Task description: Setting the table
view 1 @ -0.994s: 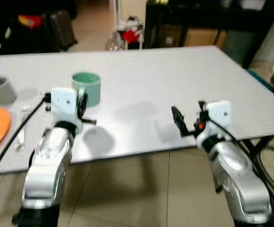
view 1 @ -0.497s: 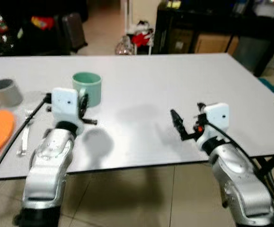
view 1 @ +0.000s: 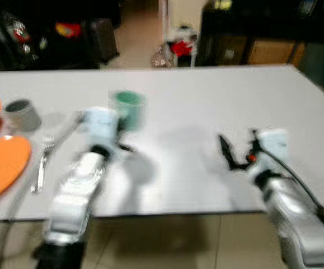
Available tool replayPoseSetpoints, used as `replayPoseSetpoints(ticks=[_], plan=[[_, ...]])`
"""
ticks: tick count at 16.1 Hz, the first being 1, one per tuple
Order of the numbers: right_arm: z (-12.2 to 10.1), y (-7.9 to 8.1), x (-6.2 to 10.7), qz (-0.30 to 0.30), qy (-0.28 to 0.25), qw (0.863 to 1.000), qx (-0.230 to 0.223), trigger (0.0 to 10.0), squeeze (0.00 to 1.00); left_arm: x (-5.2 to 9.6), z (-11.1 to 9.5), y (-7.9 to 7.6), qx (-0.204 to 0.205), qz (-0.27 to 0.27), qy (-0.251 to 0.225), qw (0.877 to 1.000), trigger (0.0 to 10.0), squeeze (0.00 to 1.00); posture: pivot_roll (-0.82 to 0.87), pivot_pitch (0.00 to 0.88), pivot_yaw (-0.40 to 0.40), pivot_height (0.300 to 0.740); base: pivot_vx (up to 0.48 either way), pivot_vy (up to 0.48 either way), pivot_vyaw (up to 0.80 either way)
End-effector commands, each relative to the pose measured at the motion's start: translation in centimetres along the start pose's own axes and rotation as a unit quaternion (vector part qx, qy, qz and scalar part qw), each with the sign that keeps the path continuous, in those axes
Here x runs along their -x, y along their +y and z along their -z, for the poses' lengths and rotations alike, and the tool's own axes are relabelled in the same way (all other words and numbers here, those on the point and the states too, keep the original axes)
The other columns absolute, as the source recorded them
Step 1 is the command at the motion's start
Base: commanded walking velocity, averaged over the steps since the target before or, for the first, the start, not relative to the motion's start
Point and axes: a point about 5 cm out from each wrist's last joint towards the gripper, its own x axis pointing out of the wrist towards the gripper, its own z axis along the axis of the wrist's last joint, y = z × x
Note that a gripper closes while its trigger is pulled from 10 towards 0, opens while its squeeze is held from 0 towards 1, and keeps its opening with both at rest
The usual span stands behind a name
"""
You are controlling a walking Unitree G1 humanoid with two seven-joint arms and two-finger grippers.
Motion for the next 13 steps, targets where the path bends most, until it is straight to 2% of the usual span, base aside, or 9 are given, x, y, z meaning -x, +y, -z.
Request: replayPoseSetpoints(ticks=[1,4,13], plan=[[-0.7,0.8,0.2,-0.027,-0.014,1.000,0.001,10.0,0.00,-0.4,-0.2,1.0,-0.015,-0.013,-0.005,1.000,10.0,0.00,-0.15,0.000,0.036,0.740,0.281,0.000,0.00],[-0.4,1.0,1.5,-0.071,-0.006,0.997,0.009,10.0,0.00,-0.5,0.2,1.2,-0.020,-0.012,-0.004,1.000,10.0,0.00,-0.15,0.000,0.026,0.740,0.277,0.000,0.00],[-0.8,1.2,1.0,-0.125,-0.008,0.992,0.010,10.0,0.00,-1.4,0.1,1.4,-0.029,-0.015,-0.011,0.999,10.0,0.00,-0.15,0.000,0.026,0.740,0.269,0.000,0.00]])
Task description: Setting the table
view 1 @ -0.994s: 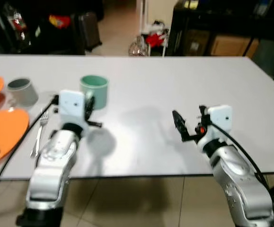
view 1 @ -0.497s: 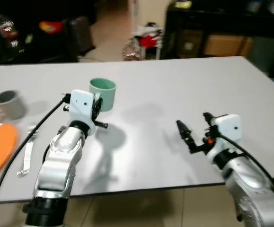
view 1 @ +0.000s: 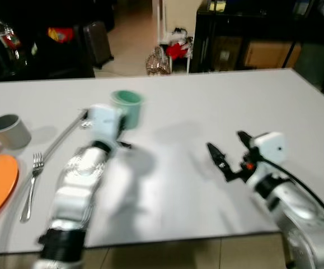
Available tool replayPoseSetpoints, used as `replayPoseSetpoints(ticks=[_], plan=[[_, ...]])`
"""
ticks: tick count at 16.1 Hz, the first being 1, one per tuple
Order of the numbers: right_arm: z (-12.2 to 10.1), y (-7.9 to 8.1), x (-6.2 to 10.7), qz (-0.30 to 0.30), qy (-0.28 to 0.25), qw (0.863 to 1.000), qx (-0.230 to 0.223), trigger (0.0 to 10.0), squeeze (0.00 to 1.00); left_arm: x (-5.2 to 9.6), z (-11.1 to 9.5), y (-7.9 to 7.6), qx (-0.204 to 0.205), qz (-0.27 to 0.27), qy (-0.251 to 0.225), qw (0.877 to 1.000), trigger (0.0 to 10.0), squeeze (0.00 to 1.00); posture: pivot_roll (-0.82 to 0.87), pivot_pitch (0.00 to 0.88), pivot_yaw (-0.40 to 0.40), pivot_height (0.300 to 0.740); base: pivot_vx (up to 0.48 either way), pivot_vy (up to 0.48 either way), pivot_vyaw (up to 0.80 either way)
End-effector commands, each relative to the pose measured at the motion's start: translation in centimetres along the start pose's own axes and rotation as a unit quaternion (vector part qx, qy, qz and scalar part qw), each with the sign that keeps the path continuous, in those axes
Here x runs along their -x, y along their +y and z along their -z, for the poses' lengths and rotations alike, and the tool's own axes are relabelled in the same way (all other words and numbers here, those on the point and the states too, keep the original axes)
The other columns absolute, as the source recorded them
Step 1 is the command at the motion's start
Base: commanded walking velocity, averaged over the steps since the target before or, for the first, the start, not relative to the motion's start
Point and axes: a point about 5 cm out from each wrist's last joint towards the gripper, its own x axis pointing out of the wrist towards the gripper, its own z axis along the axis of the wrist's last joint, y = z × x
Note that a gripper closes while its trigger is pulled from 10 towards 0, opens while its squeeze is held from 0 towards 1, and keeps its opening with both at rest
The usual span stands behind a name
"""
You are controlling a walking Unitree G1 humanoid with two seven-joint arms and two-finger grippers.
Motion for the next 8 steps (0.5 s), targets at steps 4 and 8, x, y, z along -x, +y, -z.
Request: replayPoseSetpoints(ticks=[4,8], plan=[[-0.4,1.3,-0.1,-0.058,-0.017,0.998,-0.031,10.0,0.00,-1.1,0.4,2.1,-0.010,-0.044,-0.004,0.999,10.0,0.00,-0.15,0.000,0.022,0.740,0.063,0.000,0.00],[-0.5,1.8,-0.5,-0.099,-0.008,0.995,-0.022,10.0,0.00,-3.6,2.0,3.2,0.030,-0.077,0.005,0.997,10.0,0.00,-0.16,0.005,0.013,0.740,0.000,0.000,0.00]])
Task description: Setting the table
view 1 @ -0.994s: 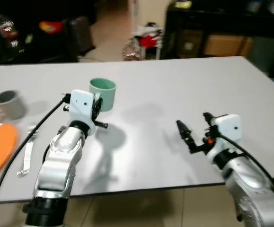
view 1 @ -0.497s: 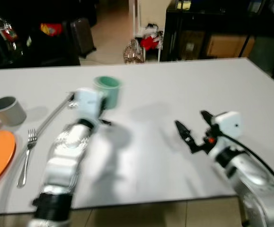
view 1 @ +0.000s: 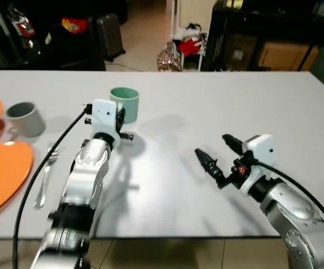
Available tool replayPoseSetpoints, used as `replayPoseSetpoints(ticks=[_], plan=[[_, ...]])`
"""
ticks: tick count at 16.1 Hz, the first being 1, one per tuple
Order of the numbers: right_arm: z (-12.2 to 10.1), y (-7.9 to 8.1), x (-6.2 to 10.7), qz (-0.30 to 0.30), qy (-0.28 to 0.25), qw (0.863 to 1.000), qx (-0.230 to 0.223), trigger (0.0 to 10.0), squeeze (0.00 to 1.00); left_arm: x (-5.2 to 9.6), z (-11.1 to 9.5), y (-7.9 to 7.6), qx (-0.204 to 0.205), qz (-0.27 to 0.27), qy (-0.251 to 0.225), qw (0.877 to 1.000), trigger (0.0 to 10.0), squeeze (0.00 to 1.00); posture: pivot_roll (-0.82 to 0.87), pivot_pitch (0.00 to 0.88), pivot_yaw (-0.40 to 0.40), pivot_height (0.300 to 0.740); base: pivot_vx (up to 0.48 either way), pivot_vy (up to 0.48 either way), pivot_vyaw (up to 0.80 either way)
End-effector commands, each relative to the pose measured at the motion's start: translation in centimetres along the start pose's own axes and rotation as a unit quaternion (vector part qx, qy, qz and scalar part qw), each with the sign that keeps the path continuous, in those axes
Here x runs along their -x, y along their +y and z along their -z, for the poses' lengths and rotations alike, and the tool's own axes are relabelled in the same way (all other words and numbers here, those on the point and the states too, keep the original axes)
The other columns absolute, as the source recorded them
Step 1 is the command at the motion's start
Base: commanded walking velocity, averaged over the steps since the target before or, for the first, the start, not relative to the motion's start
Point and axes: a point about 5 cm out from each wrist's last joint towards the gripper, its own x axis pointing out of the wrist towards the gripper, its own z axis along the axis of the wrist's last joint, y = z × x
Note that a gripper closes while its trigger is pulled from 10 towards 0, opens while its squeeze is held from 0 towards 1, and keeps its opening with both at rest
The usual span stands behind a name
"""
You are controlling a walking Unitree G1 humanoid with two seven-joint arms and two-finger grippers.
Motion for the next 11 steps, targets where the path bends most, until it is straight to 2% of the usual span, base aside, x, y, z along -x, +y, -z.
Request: replayPoseSetpoints(ticks=[1,4,6,8,9,11], plan=[[-0.4,0.2,-0.2,-0.013,-0.004,1.000,0.002,10.0,0.00,-0.7,-0.1,-0.1,0.012,-0.001,-0.005,1.000,10.0,0.00,-0.17,0.012,0.015,0.740,0.000,0.000,0.00],[-0.4,0.2,-0.4,-0.020,0.005,1.000,0.011,10.0,0.00,-2.2,1.3,-1.1,0.001,0.009,0.017,1.000,10.0,0.00,-0.20,0.040,0.026,0.740,0.000,0.000,0.00],[-0.4,0.5,-0.4,-0.029,0.008,0.999,0.011,10.0,0.00,-2.6,1.8,-1.6,0.000,0.015,0.025,1.000,10.0,0.00,-0.23,0.069,0.043,0.740,0.000,0.000,0.00],[-0.4,0.8,-0.3,-0.042,0.014,0.999,0.009,10.0,0.00,-3.2,1.7,-2.2,0.001,0.020,0.030,0.999,10.0,0.00,-0.25,0.103,0.054,0.740,0.000,0.000,0.00],[-0.4,0.8,-0.2,-0.047,0.019,0.999,-0.006,10.0,0.00,-3.5,1.6,-2.4,-0.012,0.014,0.033,0.999,10.0,0.00,-0.27,0.125,0.061,0.740,0.000,0.000,0.00],[-0.4,0.9,0.0,-0.053,0.024,0.998,-0.013,10.0,0.00,-3.6,1.9,-2.3,-0.021,0.006,0.040,0.999,10.0,0.00,-0.28,0.132,0.066,0.740,0.000,0.000,0.00]])
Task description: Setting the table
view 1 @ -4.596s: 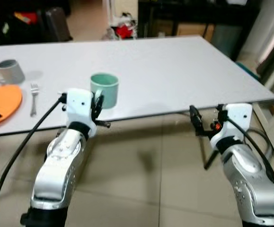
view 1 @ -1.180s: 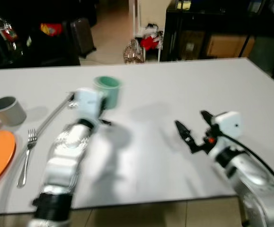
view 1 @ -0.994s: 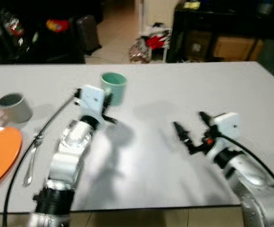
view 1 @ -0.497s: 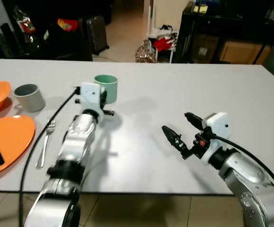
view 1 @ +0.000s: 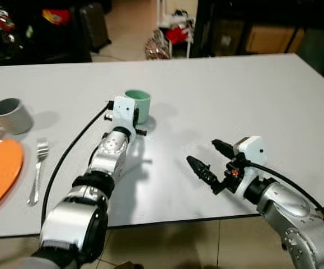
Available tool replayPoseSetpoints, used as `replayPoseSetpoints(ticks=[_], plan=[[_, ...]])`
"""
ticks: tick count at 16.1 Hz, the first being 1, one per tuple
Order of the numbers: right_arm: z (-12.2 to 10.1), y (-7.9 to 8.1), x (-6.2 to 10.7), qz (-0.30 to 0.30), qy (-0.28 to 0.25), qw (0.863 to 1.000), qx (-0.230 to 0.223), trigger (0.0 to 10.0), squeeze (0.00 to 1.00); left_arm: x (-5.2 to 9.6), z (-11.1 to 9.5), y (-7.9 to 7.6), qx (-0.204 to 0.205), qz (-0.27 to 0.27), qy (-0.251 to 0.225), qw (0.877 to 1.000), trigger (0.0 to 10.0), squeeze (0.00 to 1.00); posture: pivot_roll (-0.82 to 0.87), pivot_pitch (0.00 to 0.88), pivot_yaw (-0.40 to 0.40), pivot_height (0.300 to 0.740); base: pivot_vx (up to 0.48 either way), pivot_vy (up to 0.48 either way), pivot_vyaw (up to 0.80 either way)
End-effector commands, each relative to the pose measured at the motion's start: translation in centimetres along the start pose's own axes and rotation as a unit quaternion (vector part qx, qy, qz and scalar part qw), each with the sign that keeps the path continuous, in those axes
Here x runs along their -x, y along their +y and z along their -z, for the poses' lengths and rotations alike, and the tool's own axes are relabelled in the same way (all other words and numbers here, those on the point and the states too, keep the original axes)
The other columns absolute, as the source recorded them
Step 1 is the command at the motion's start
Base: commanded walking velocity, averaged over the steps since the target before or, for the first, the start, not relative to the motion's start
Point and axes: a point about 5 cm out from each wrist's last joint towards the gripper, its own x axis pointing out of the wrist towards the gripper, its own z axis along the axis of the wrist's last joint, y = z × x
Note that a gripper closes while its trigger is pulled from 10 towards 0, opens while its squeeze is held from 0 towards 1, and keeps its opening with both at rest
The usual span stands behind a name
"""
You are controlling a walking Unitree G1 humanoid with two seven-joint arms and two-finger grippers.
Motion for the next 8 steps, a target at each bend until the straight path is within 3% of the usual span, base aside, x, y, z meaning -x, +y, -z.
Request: replayPoseSetpoints(ticks=[1,8], plan=[[-0.8,0.5,0.4,-0.018,-0.013,1.000,0.003,10.0,0.00,0.2,0.9,0.3,-0.007,-0.010,0.024,1.000,10.0,0.00,-0.30,0.136,0.071,0.740,0.000,0.000,0.00],[-1.2,1.1,0.8,-0.049,-0.009,0.999,0.006,10.0,0.00,0.9,3.3,1.7,-0.004,-0.060,0.091,0.994,10.0,0.00,-0.30,0.132,0.072,0.740,0.000,0.000,0.00]])
